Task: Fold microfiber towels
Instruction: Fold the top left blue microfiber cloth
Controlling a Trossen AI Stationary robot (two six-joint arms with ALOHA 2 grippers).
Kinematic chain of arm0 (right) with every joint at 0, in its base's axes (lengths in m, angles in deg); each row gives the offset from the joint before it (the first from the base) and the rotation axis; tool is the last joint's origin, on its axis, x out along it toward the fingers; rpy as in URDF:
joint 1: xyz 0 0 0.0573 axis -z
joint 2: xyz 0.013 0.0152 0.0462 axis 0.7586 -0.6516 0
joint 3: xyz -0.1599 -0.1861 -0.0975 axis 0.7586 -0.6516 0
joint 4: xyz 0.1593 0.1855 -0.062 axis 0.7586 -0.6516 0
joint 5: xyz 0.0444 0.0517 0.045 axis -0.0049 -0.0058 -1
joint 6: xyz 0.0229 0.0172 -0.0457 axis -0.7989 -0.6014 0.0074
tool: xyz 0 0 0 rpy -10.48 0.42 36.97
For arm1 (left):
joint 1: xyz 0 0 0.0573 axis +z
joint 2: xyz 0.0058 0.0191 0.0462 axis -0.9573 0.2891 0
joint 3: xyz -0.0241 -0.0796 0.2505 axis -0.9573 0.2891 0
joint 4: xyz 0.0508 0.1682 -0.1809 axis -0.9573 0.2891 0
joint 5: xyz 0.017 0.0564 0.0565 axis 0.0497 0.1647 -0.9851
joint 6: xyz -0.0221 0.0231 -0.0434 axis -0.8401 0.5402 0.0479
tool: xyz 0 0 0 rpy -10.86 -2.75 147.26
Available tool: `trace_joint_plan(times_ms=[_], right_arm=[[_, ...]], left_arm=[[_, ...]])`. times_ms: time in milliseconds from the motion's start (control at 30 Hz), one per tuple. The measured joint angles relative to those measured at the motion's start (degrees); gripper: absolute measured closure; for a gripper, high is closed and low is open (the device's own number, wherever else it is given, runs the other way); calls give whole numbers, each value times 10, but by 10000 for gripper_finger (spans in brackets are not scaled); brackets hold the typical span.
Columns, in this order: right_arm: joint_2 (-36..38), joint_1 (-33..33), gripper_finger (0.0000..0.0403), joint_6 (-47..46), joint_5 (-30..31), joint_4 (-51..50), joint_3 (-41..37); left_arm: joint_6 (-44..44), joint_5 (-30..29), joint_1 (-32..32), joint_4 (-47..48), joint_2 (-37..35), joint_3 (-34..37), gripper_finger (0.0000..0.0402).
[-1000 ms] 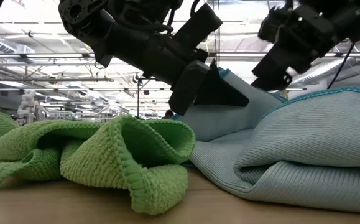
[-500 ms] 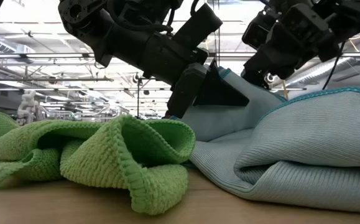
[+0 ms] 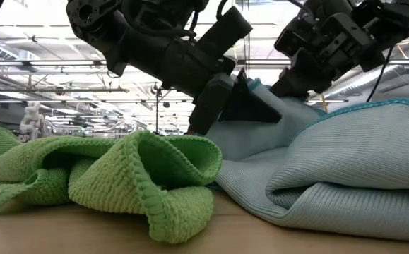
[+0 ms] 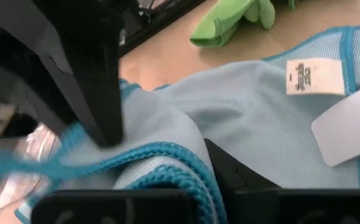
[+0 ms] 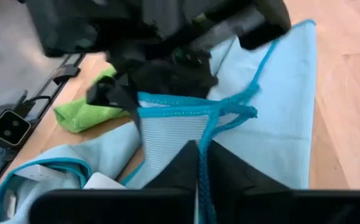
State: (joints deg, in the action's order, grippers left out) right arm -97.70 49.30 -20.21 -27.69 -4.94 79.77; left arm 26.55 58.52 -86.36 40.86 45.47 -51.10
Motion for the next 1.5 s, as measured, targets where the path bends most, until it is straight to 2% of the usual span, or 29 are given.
trace_joint_plan(times_ms=[133, 267, 433, 633, 733, 833, 1100, 1300, 1500], right_arm=[[31, -3, 393, -1, 5, -22, 0], [65, -19, 399, 1, 55, -54, 0], [87, -49, 400, 1, 127, -87, 0], [93, -86, 401, -9, 213, -93, 0], [93, -101, 402, -16, 245, -92, 0], [93, -116, 402, -13, 269, -92, 0], [93, -139, 402, 21, 292, -72, 0], [93, -140, 402, 32, 293, -70, 0], [93, -140, 402, 38, 307, -71, 0]], left_arm=[[-24, -6, 3, 7, 0, 0, 396], [-56, -21, 9, 7, 0, 0, 386], [-71, -78, 7, 3, -1, 0, 302], [-154, -140, 5, 55, -30, 0, 191], [-182, -145, -1, 52, -49, 0, 159], [-207, -135, 0, 29, -63, 0, 143], [-262, -22, 38, -6, -70, 0, 142], [-258, -12, 46, -21, -70, 0, 174], [-257, -11, 46, -23, -70, 0, 232]])
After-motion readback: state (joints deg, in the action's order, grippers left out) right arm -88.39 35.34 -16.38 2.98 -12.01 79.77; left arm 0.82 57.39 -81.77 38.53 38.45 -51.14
